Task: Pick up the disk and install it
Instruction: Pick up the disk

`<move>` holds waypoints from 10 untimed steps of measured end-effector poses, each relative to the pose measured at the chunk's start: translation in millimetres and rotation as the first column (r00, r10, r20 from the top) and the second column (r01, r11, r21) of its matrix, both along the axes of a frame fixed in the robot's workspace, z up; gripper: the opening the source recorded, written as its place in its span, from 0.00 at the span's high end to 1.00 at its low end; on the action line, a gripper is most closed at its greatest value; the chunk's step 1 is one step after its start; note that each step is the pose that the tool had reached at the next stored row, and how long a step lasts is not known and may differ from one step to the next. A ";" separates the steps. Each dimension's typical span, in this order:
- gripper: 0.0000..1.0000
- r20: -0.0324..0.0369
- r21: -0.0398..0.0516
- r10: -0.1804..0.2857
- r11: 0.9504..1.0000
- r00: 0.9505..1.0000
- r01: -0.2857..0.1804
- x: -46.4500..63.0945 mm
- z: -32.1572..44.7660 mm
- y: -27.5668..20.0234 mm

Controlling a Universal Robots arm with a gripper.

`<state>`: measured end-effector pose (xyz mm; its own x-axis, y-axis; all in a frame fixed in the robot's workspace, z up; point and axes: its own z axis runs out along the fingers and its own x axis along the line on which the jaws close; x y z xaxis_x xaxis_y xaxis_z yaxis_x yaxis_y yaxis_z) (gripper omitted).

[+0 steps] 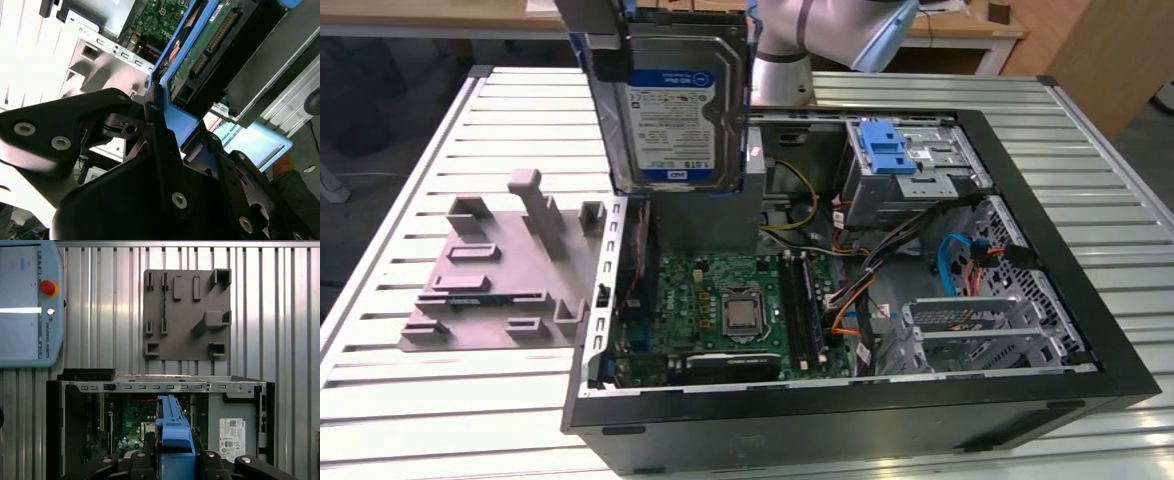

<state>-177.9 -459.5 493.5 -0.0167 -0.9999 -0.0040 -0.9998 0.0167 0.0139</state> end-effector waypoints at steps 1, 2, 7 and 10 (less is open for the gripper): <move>0.64 0.000 0.000 0.000 1.000 1.000 0.000 2.6 0.0 0.0; 0.64 0.000 0.000 0.000 1.000 1.000 0.000 5.1 0.0 0.0; 0.64 0.000 0.000 0.000 1.000 1.000 0.000 21.0 -0.1 0.0; 0.64 0.000 0.000 0.000 1.000 1.000 0.000 31.6 -0.2 0.0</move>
